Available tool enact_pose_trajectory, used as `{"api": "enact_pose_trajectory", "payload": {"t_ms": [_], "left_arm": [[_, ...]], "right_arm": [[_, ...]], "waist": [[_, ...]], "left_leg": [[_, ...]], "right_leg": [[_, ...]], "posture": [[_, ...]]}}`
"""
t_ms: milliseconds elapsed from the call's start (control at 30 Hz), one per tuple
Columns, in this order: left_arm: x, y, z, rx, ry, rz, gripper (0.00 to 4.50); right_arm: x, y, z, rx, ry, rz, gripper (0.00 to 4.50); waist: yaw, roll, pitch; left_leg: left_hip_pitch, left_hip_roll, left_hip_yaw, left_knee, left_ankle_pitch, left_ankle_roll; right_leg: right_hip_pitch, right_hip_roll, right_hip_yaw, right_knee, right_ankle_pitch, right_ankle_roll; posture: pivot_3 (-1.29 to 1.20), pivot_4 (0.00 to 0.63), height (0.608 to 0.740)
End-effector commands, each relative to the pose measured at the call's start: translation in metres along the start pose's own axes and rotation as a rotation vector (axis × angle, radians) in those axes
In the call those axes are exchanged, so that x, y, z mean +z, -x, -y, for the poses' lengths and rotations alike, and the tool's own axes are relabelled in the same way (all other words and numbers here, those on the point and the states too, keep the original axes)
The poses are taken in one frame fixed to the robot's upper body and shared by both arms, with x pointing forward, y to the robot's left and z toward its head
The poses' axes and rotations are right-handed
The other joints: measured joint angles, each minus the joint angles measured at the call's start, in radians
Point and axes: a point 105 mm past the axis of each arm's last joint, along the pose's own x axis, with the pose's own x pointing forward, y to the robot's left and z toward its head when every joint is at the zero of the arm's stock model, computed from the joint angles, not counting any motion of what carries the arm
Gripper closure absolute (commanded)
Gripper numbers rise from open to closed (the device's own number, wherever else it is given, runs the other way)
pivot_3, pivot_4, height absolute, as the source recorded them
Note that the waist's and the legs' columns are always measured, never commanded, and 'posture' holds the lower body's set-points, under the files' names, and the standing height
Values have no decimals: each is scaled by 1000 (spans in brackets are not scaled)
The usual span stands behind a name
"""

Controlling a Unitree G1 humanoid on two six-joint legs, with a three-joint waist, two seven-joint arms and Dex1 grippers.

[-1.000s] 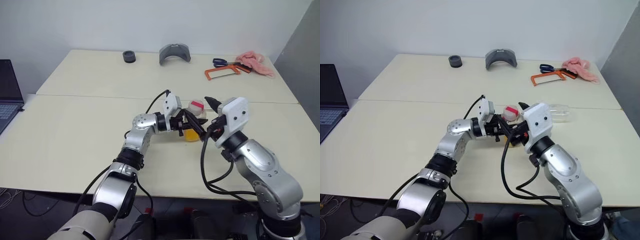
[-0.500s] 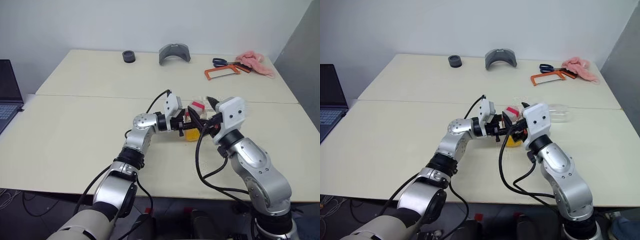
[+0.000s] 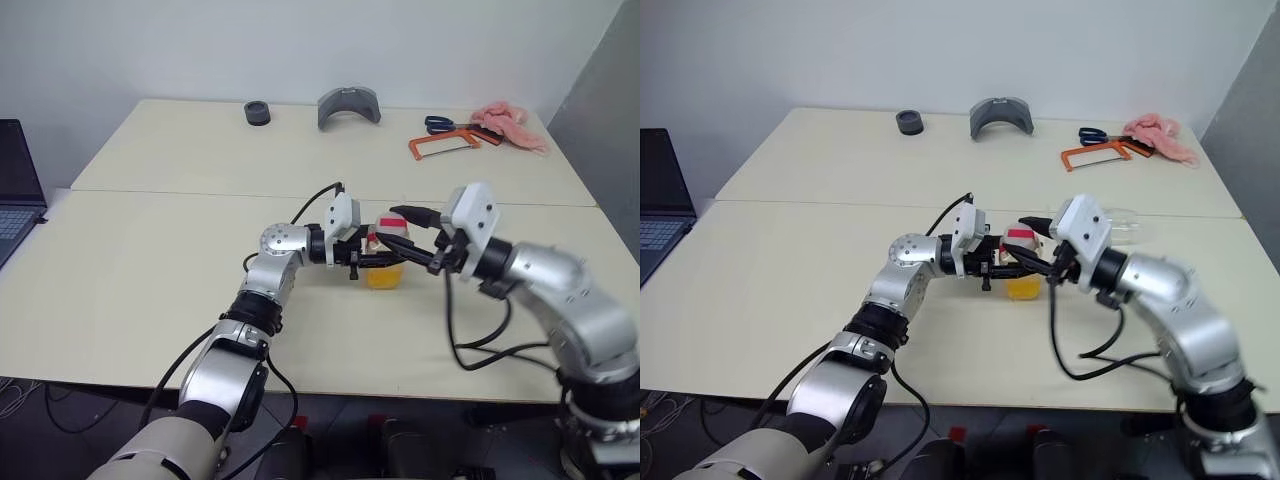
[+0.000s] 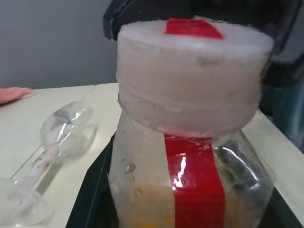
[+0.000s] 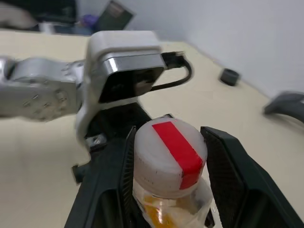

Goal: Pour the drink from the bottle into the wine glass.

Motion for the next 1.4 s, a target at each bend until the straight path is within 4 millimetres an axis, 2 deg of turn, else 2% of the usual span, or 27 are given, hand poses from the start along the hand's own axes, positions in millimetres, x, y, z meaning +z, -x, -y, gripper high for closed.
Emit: {"api": "enact_pose_trajectory", "payload": {"t_ms": [33,100,133,267,367,467,600,767,1300,1400], "left_arm": [[15,2,-8,0,-42,16,2778],[16,2,-8,9,-38,29,2784],[17,1,-8,18,-33,36,2784],[10,2,-9,71,-25,27,2784],[8,2,-15,135,-14,30,2784],[9,1,-20,184,-11,35,2784],[7,-4,-23,206,-16,25,2784],[6,-7,-22,201,-25,14,2784],[5,-4,-22,202,-41,3,2785],[5,-3,-21,199,-44,1,2785]], "right_arm": [[12,4,-11,160,-36,27,2685],[8,5,-12,164,-63,12,2685],[7,5,-6,116,-66,18,2685],[10,13,9,-55,-70,58,1288],[15,24,5,-183,-93,95,218],[16,23,-2,-356,-117,119,210],[10,8,-7,-585,-124,126,210],[5,-7,-7,-673,-106,123,210],[-4,-13,1,-704,-130,121,210],[-2,-13,3,-705,-136,133,1160]], "waist": [[0,0,0],[0,0,0],[0,0,0],[1,0,0],[3,0,0],[4,0,0],[0,0,0],[0,0,0],[0,0,0],[0,0,0]], "left_leg": [[0,0,0,0,0,0],[0,1,0,0,0,0],[0,1,-1,0,0,0],[-1,2,-1,0,0,0],[-2,2,-2,0,0,0],[-3,2,-2,0,0,0],[-2,2,-2,1,0,0],[-1,1,-2,1,1,-1],[-1,1,-1,1,0,0],[-1,1,-1,1,0,0]], "right_leg": [[0,0,0,0,0,0],[0,0,0,0,0,0],[0,-1,0,0,0,0],[0,-2,1,0,0,0],[-1,-3,0,1,0,0],[-1,-3,0,0,0,0],[-1,-3,1,2,0,0],[-1,-2,1,3,0,0],[-1,-2,1,3,0,0],[-1,-2,1,3,0,0]], "posture": [[0,150,740],[0,150,740],[0,150,740],[0,150,740],[0,150,740],[0,150,740],[0,150,740],[0,150,740],[0,150,740],[0,150,740]]}}
